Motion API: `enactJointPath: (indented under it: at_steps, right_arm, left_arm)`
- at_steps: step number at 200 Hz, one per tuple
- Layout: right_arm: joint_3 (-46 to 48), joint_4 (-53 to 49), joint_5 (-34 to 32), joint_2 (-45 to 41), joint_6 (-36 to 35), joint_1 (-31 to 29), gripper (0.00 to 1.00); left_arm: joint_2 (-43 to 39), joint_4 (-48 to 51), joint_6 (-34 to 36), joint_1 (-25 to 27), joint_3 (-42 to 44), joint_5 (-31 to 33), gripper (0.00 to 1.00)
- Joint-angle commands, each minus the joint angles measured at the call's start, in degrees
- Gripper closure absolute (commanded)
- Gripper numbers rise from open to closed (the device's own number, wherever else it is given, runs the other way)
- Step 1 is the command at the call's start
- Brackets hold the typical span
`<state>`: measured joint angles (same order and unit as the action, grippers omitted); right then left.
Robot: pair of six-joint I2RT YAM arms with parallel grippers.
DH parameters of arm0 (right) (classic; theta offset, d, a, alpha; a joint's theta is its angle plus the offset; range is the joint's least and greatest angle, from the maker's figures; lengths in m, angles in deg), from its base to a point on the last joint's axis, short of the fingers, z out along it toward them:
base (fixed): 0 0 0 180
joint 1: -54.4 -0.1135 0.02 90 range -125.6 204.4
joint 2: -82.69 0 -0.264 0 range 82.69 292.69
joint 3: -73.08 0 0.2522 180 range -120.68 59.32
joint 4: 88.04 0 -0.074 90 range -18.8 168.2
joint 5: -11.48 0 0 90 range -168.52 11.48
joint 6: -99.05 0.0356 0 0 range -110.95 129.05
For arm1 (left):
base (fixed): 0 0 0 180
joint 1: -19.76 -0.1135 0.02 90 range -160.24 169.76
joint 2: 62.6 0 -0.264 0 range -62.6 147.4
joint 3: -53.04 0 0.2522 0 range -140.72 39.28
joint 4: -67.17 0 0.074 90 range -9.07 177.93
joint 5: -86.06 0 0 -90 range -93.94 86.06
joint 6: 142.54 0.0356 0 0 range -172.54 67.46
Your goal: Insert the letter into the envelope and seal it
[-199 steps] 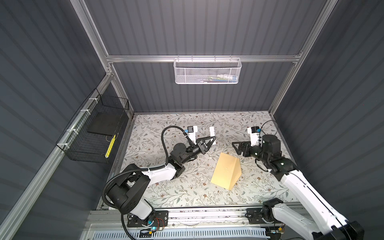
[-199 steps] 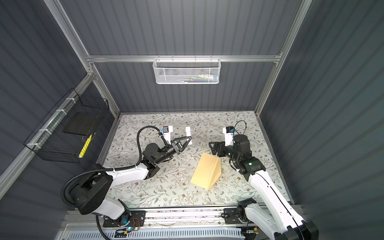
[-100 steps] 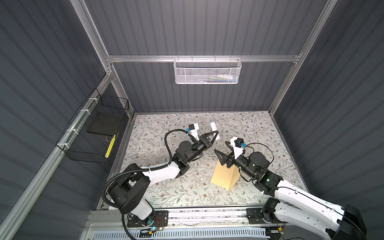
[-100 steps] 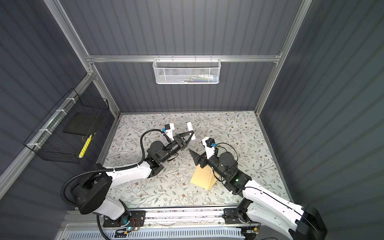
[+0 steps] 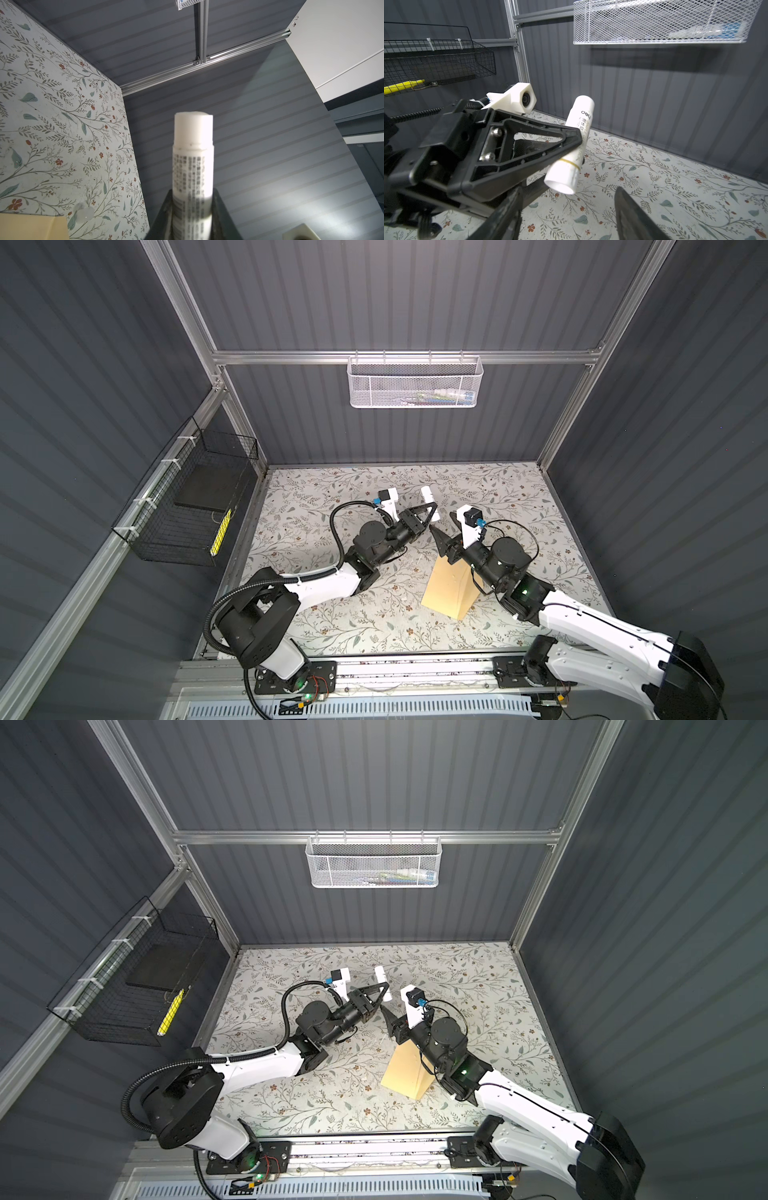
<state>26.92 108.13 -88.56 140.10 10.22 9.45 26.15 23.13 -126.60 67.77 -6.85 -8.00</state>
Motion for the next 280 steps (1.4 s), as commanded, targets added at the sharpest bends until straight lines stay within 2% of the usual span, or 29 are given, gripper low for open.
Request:
enactJointPath:
  at_steps: [1,109,155,201,227,257,280]
  right_arm:
    - [-2.04,1.66,-1.42,1.01,-1.17,-0.14,0.32]
    - [-3.90,1.56,-3.19,2.79,-3.73,1.42,0.48]
    - [-4.28,1.10,-0.74,2.70,-3.41,1.71,0.66]
    - [-4.50,-2.15,2.51,1.51,-2.19,1.71,0.79]
    - [-3.82,-3.14,3.39,0.54,-1.40,1.54,0.81]
    - [-3.53,-4.98,3.04,-0.29,-0.09,1.44,0.85]
    - [-2.87,-5.26,2.09,-0.97,0.66,1.23,0.85]
  left_arm:
    - [0.35,-0.92,-0.54,0.66,-2.39,-0.86,1.00]
    - [1.16,0.06,-2.89,1.55,-2.57,-2.69,1.00]
    - [2.08,1.03,-3.94,1.91,-3.09,-3.85,1.00]
    - [2.69,1.13,-5.08,1.91,-2.99,-3.77,1.00]
    - [4.09,-2.16,-7.42,1.71,-2.59,-2.91,0.90]
    - [4.24,-0.38,-6.50,1.24,-3.09,-1.73,0.69]
    - [3.82,0.02,-4.84,0.80,-3.36,-0.25,0.61]
